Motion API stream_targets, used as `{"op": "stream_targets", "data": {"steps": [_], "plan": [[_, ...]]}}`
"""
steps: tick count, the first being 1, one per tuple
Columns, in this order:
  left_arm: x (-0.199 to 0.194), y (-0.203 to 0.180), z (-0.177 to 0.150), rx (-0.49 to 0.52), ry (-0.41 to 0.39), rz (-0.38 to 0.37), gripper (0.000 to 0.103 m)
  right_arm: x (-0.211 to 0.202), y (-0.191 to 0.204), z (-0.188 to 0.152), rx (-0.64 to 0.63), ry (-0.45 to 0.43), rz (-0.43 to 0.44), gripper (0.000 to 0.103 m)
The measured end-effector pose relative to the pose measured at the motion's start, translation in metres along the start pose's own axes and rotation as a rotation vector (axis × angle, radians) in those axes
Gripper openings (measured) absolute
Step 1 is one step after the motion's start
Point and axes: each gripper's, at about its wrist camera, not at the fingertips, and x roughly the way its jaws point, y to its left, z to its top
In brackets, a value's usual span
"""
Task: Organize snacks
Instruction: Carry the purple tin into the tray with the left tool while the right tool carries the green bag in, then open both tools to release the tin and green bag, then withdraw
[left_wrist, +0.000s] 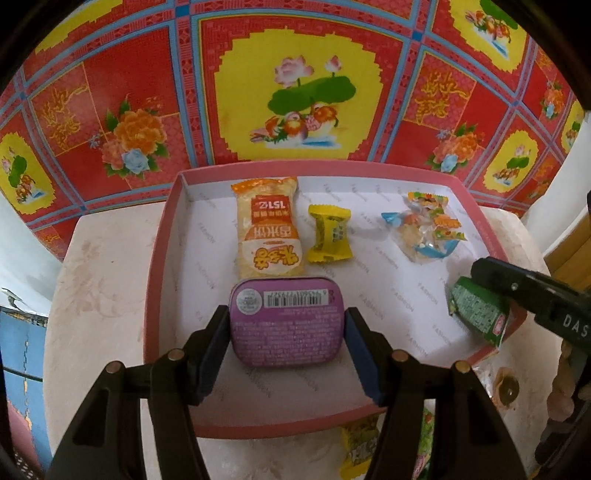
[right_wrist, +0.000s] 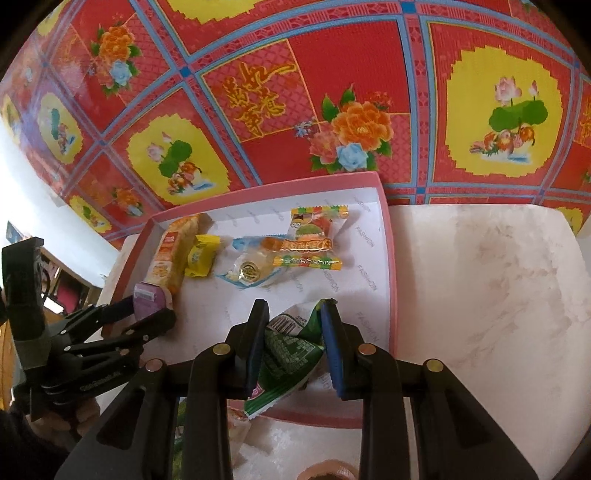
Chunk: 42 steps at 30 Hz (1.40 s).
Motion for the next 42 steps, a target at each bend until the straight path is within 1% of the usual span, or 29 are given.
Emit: {"op": "stream_targets", "data": {"steps": [3,11,14,18,19,22,27,33,42], "plan": [[0.004,0.001,0.001,-0.006,0.018,0.002,0.065,0.000,0.000,0.000,-0.004,-0.003,-0.002,0.030],[0.005,0.001,0.002,-0.021,0.024,0.012,0.065,0.001,-0.002,0.001,0.012,-0.001,-0.004,0.031],[0.000,0.005,0.002,-0.034,0.026,0.013,0.065,-0.005,-0.005,0.000,0.022,-0.008,-0.004,0.035],[-0.011,0.009,0.000,-0.064,0.025,-0.013,0.065,-0.017,-0.006,0.000,0.031,-0.038,-0.010,0.044],[-0.016,0.010,0.000,-0.067,0.017,-0.017,0.065,-0.021,-0.005,0.000,0.033,-0.045,-0.008,0.047],[-0.027,0.009,-0.002,-0.062,-0.008,-0.019,0.065,-0.028,0.002,-0.004,0.028,-0.056,0.001,0.051],[-0.046,0.008,-0.006,-0.054,-0.031,-0.021,0.065,-0.036,0.009,-0.012,0.027,-0.057,0.015,0.052],[-0.057,0.010,-0.016,-0.058,-0.021,-0.014,0.065,-0.046,0.011,-0.020,0.025,-0.069,0.041,0.052],[-0.069,0.012,-0.024,-0.067,-0.011,-0.015,0.065,-0.051,0.005,-0.028,0.048,-0.059,0.022,0.052]]}}
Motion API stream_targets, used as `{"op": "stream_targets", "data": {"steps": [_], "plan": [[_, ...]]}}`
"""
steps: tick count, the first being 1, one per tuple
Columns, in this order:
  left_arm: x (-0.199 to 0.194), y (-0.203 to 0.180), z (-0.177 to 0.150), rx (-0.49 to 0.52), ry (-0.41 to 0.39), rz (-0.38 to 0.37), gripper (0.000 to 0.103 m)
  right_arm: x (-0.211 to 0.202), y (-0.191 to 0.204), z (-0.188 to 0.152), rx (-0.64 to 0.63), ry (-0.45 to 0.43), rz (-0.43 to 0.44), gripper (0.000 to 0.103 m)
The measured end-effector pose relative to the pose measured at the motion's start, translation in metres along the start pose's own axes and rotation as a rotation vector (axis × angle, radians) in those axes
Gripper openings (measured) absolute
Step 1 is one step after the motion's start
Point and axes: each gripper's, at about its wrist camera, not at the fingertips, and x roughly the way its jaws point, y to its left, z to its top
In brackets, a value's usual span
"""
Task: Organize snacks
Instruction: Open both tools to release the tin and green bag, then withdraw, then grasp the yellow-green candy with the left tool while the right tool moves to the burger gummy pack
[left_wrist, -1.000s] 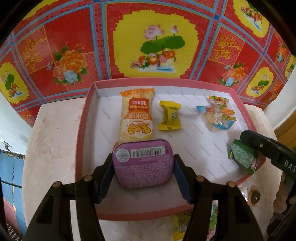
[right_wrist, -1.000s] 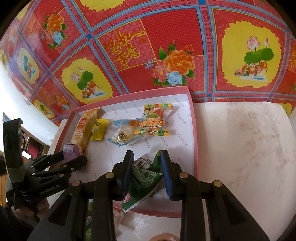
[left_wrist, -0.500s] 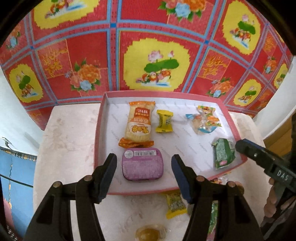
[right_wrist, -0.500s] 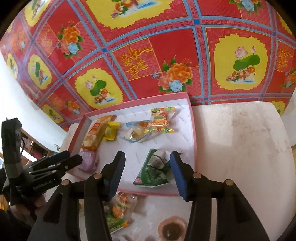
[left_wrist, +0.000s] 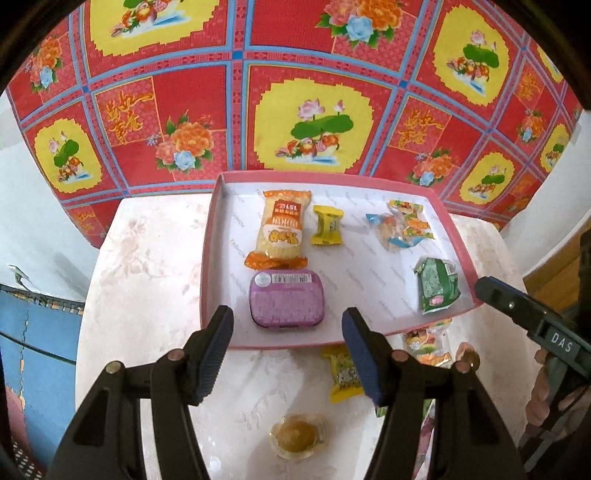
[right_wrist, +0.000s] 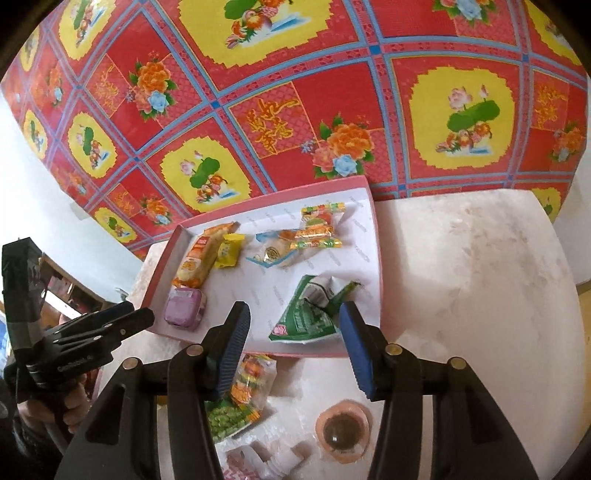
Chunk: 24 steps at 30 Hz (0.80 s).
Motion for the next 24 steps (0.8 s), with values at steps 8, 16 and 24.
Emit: {"op": "stream_targets", "data": {"steps": [8,16,24], "plan": [[0.000,-0.003,-0.010,0.008,0.019,-0.026,0.065,-0.007,0.004,-0.012,0.002,0.019,-0.036,0.052],[0.008,-0.012,-0.025,0.029,0.045,-0.059,0.065,-0.005,0.007,-0.024,-0.006,0.044,-0.049,0.052],[0.025,-0.022,-0.035,0.031,0.066,-0.040,0.064,0.002,0.005,-0.032,-0.001,0.079,-0.052,0.052]]}}
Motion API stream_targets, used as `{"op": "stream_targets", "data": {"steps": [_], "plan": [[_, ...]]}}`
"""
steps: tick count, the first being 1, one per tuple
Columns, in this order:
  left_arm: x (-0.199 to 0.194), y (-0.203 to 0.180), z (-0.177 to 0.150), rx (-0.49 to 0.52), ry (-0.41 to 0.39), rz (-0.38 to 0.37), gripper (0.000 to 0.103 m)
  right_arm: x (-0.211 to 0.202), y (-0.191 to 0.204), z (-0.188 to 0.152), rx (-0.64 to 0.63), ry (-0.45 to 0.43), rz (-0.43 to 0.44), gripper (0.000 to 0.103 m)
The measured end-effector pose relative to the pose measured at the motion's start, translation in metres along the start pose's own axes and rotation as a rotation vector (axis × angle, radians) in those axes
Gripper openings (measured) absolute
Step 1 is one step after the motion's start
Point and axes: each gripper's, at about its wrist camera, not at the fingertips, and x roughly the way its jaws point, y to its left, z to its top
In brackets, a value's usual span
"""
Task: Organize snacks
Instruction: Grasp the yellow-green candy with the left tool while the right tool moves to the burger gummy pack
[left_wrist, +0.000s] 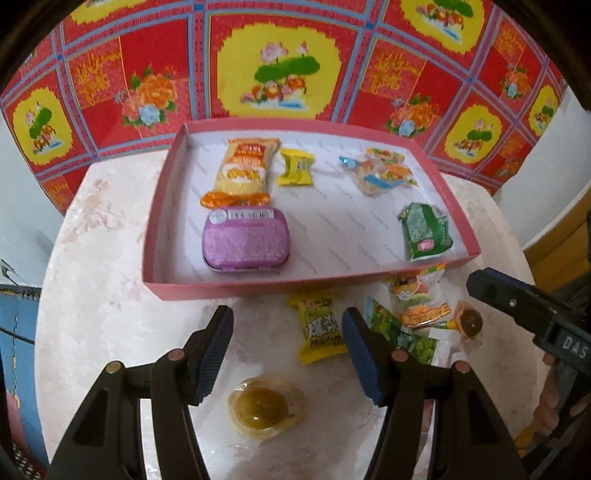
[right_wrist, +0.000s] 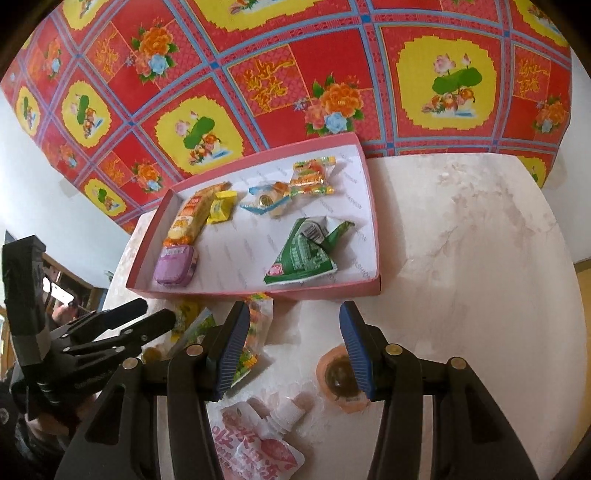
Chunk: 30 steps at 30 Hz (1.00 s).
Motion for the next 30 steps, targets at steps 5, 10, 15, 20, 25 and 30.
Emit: {"op": "stream_targets", "data": {"steps": [5,10,15,20,25,30], "plan": [[0.011,-0.004,-0.003,0.006,0.005,0.021,0.064,0.005,0.000,-0.002,-0.003,0.010,0.009,0.052],[0.013,-0.007,-0.005,0.028,-0.020,0.053,0.060,0.010,0.001,-0.003,-0.002,0.025,0.008,0.052],[0.014,-0.010,-0.006,0.051,-0.042,0.076,0.059,0.015,0.001,-0.005,0.002,0.038,0.002,0.052],[0.015,-0.011,-0.008,0.065,-0.068,0.102,0.051,0.017,0.002,-0.009,0.006,0.043,0.006,0.052],[0.013,-0.005,-0.009,0.050,-0.084,0.116,0.031,0.017,0.003,-0.011,0.004,0.043,0.004,0.052],[0.011,0.002,-0.009,0.029,-0.082,0.100,0.030,0.015,0.006,-0.012,-0.004,0.042,0.006,0.052]]}}
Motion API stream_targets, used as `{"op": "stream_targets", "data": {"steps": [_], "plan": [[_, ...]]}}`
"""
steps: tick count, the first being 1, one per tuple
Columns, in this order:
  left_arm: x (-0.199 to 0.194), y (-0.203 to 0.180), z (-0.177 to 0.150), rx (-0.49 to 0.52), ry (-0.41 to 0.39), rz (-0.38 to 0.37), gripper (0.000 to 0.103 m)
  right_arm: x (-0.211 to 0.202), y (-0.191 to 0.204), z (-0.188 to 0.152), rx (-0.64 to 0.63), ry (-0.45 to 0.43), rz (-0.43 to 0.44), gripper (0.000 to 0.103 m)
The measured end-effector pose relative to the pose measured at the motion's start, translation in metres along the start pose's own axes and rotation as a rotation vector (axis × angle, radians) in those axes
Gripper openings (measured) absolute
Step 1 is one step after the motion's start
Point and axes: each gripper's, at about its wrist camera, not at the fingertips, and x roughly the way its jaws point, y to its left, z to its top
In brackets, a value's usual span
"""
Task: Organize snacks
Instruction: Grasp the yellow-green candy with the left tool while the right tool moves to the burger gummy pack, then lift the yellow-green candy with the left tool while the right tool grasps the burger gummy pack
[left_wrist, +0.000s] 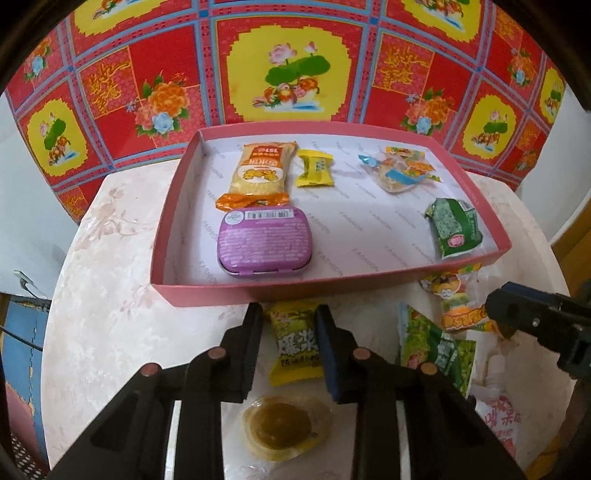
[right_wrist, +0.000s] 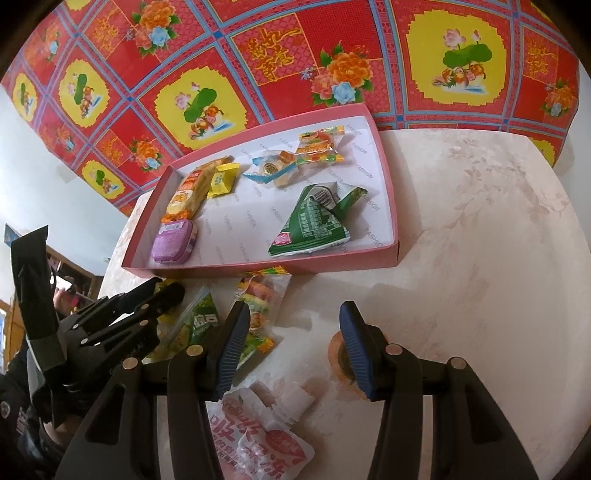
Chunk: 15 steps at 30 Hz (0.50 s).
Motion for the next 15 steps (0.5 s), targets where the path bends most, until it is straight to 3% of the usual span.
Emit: {"op": "stream_targets", "data": {"steps": [15], "plan": [[-0.010,0.033,-0.005,-0.096,0.001,-0.022,0.030,0.013,0.017,0.000,-0.022,0.037,0.008,0.052]]}}
